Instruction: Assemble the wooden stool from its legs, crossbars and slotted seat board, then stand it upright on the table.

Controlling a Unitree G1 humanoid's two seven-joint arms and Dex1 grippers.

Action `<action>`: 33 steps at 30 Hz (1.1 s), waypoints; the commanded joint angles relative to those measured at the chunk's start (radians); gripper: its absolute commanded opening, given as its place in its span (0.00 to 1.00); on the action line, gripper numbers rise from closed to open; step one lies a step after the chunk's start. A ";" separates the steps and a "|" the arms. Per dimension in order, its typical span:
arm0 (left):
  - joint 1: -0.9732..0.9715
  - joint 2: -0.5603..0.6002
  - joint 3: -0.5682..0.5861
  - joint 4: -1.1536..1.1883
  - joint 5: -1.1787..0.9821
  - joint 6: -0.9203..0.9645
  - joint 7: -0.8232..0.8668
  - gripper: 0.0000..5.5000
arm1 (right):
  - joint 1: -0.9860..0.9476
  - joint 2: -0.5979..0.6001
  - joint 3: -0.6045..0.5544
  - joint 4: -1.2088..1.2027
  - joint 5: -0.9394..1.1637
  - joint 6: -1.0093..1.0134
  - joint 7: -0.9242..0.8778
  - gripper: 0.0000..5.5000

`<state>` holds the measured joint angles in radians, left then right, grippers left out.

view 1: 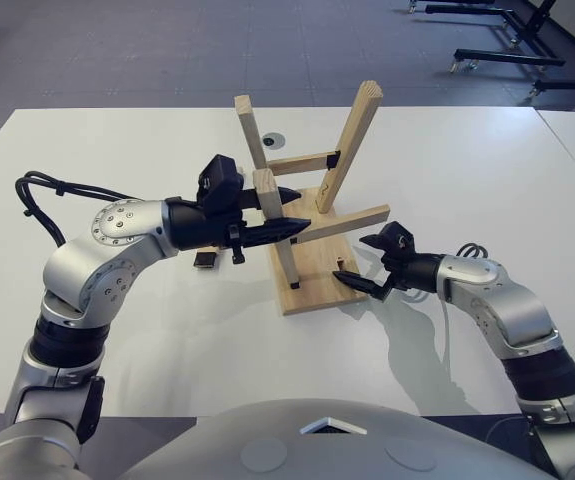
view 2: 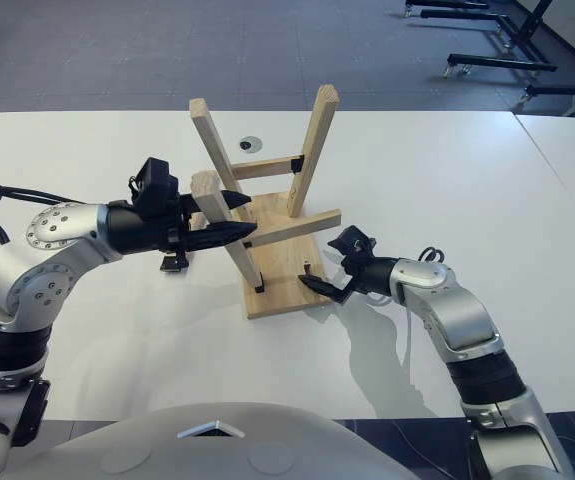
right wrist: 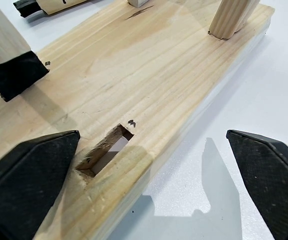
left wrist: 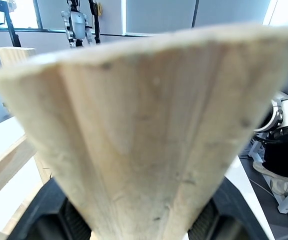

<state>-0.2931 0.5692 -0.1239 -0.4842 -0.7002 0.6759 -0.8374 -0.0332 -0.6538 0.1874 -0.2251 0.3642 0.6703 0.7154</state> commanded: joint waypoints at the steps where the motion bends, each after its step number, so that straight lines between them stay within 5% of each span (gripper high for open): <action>1: 0.003 0.035 -0.018 -0.003 0.058 -0.024 -0.011 0.37 | 0.056 0.006 0.054 0.028 -0.035 0.057 -0.013 0.98; 14: 0.073 0.025 -0.081 -0.029 0.136 -0.095 -0.006 0.37 | 0.088 0.026 0.020 0.056 -0.021 0.049 -0.039 0.98; 23: 0.171 0.034 -0.152 -0.003 0.271 -0.242 0.014 0.37 | 0.075 0.007 -0.223 0.339 0.084 -0.009 0.017 0.98; 33: 0.126 0.060 -0.228 0.027 0.356 -0.208 0.045 0.37 | 0.121 0.048 -0.211 0.350 0.057 -0.054 -0.004 0.98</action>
<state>-0.1840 0.5741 -0.3080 -0.5297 -0.4400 0.3723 -0.8025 0.0157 -0.6363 -0.0708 0.0927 0.4619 0.5618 0.7359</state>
